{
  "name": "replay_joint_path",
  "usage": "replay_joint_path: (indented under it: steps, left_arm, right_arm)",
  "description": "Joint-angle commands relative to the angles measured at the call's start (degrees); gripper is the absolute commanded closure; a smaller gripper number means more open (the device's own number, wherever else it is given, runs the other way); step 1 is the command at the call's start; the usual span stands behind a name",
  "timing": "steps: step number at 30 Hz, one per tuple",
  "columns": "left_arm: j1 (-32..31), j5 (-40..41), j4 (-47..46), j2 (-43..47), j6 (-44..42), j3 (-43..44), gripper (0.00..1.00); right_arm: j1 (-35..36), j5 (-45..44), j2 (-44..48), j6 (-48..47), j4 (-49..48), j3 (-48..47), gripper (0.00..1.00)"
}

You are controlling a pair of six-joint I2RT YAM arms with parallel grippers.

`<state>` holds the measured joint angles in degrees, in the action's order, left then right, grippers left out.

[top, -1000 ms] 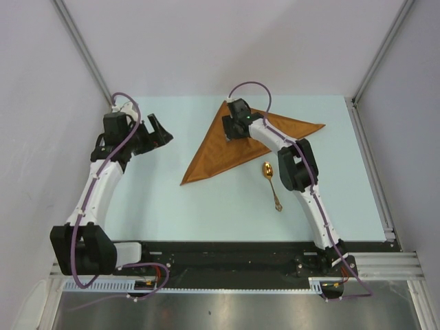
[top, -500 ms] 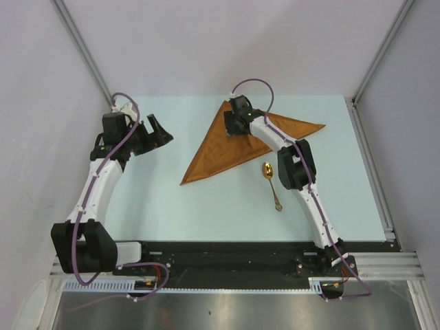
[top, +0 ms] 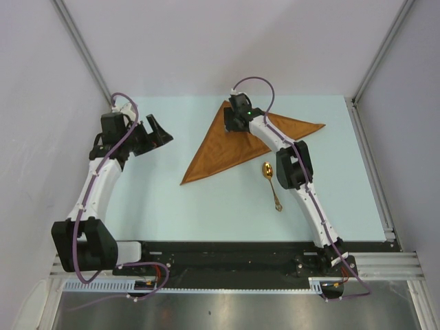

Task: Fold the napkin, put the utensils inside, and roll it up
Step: Smooth out the napkin at the center of the board.

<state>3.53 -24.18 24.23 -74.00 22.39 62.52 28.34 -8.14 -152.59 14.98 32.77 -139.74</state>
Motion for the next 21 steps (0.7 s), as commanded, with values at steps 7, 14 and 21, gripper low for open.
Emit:
replay_joint_path:
  steps: [7,14,21]
  left_arm:
    - [0.95,-2.71,-1.03,-0.62,-0.60,-0.91,0.02]
    - [1.48,-3.24,-1.38,-0.71,-0.33,-1.26,0.02]
    - [1.83,-3.15,-2.08,-0.01,-0.16,-1.79,0.02]
  right_arm:
    - [-0.30,1.81,-6.05,4.44,0.80,-3.95,0.26]
    - [-0.65,3.22,-7.10,6.64,0.45,-5.80,0.26]
    - [-0.74,5.15,-6.31,6.64,-0.69,-6.16,0.25]
